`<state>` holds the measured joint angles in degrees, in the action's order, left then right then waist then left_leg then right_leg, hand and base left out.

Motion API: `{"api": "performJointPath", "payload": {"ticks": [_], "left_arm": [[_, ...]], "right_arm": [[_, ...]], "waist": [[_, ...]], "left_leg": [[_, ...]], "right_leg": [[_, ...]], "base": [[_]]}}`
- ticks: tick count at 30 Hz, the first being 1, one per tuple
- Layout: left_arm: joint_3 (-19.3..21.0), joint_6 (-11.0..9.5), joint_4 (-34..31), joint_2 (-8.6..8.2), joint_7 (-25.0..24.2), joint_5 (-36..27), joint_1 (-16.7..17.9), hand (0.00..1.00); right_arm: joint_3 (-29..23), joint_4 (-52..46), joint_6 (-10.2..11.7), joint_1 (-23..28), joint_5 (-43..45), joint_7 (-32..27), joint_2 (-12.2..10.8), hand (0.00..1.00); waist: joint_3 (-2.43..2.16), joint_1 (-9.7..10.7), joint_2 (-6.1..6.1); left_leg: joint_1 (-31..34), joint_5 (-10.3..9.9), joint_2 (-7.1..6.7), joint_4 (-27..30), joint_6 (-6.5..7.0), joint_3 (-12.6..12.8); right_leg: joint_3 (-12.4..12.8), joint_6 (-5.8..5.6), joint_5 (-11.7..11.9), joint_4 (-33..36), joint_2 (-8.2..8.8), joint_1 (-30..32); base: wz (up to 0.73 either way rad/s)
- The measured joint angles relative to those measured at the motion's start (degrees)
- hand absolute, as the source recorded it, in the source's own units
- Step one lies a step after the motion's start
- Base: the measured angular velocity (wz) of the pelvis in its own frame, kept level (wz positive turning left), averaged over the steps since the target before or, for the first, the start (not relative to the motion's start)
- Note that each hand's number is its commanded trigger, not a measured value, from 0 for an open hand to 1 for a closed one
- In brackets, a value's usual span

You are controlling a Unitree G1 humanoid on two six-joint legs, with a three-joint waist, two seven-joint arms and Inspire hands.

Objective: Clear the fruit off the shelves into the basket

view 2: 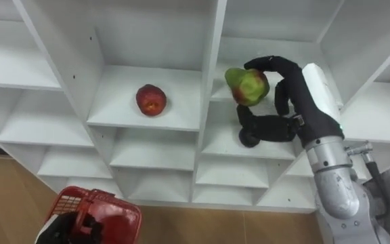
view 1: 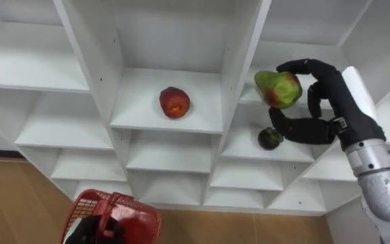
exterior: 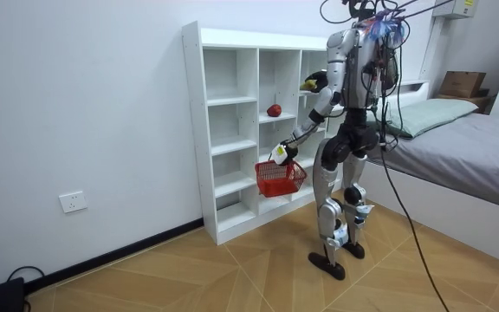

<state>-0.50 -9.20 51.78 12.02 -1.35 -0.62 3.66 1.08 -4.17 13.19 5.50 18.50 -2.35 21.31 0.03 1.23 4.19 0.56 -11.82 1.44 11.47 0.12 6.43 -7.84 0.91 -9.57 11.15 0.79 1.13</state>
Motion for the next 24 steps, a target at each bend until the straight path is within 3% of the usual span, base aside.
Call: {"api": "performJointPath", "payload": {"ticks": [8, 14, 24], "left_arm": [[-0.3, -0.1, 1.9, -0.74, -0.2, -1.2, -1.5, 1.00], [-4.0, 0.0, 2.1, -0.82, 0.7, -4.3, -2.7, 1.00], [-5.5, -0.1, 1.7, -1.16, 1.2, -5.6, -5.8, 1.00]], "right_arm": [[-0.1, -0.8, -0.2, 0.8, 0.1, 2.6, -3.9, 1.00], [1.1, -0.5, -0.2, 0.8, -1.5, 2.1, -6.8, 1.00], [5.8, 3.5, -0.2, 1.0, -6.2, 3.9, -6.8, 1.00]], "waist": [[0.07, 0.2, -0.08], [0.34, 1.0, -0.98], [0.24, 1.4, -1.54]], "left_leg": [[0.1, 0.0, 0.00, -0.1, 0.00, 0.0], [2.6, 0.0, 0.06, 1.2, 0.02, -0.3], [5.1, 0.1, 0.18, 2.4, 0.13, -0.3]], "right_leg": [[0.6, 0.00, 0.0, 0.5, -0.08, 0.8], [-0.1, 0.12, 0.5, 0.6, 0.01, 2.3], [-0.2, 0.24, 0.6, 2.4, 0.05, 5.3]], "base": [[-0.05], [0.04], [0.00]]}}
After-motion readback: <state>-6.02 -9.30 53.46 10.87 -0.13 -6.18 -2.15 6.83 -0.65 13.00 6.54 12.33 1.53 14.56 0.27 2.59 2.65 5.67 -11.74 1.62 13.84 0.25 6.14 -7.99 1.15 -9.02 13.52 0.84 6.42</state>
